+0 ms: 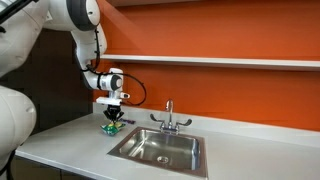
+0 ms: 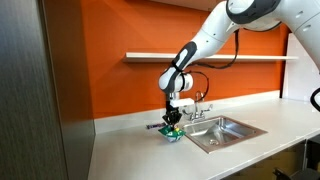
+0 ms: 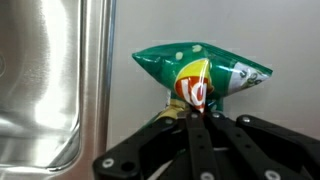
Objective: Put the green packet in the sink
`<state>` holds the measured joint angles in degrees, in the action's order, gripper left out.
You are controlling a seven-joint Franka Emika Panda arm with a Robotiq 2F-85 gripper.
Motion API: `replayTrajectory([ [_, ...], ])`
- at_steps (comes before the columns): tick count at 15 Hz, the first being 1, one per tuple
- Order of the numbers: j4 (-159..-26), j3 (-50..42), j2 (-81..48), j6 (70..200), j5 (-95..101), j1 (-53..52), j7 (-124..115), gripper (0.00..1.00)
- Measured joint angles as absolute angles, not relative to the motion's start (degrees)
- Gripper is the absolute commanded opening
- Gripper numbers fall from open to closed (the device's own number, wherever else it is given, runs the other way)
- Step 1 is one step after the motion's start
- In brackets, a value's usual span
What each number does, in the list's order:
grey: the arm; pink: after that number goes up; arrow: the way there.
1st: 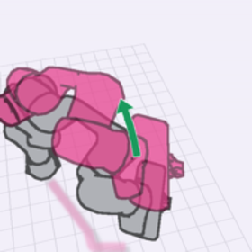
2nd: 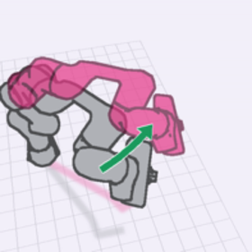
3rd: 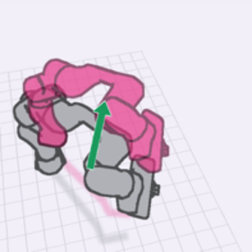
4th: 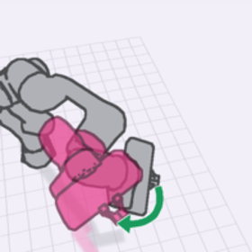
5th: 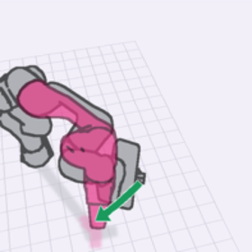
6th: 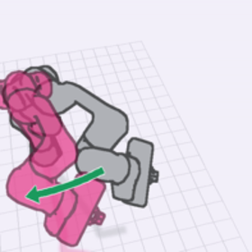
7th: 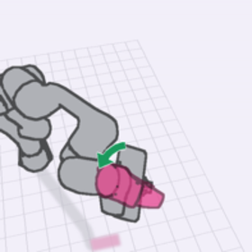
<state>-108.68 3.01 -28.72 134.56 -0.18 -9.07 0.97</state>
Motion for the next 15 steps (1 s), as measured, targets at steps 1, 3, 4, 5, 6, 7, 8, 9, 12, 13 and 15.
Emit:
replayTrajectory([
  [1, -108.4, 2.9, -28.4, 134.6, -0.2, -9.0, 1.0, 0.0],
  [3, -108.0, 2.6, -27.7, 134.6, -0.1, -8.9, 0.9, 0.0],
  [4, -107.9, 2.4, -27.1, 134.6, -0.1, -8.9, 0.9, 0.0],
  [5, -107.9, 2.1, -26.6, 134.6, -0.1, -8.8, 0.8, 0.0],
  [6, -107.9, 1.8, -26.0, 134.6, 0.0, -8.7, 0.7, 0.0],
  [7, -107.9, 1.5, -25.5, 134.6, 0.0, -8.5, 0.6, 0.0],
  [8, -107.9, 1.0, -24.9, 134.6, 0.0, -8.2, 0.5, 0.0],
  [9, -107.9, 0.5, -24.4, 134.6, 0.0, -7.8, 0.2, 0.0],
  [12, -108.1, -1.1, -23.2, 134.6, 0.0, -6.0, -0.1, 0.0],
  [13, -108.2, -1.6, -22.9, 134.6, 0.0, -5.2, -0.2, 0.0],
  [15, -108.7, -2.7, -22.4, 134.6, 0.0, -3.7, -0.3, 0.0],
])
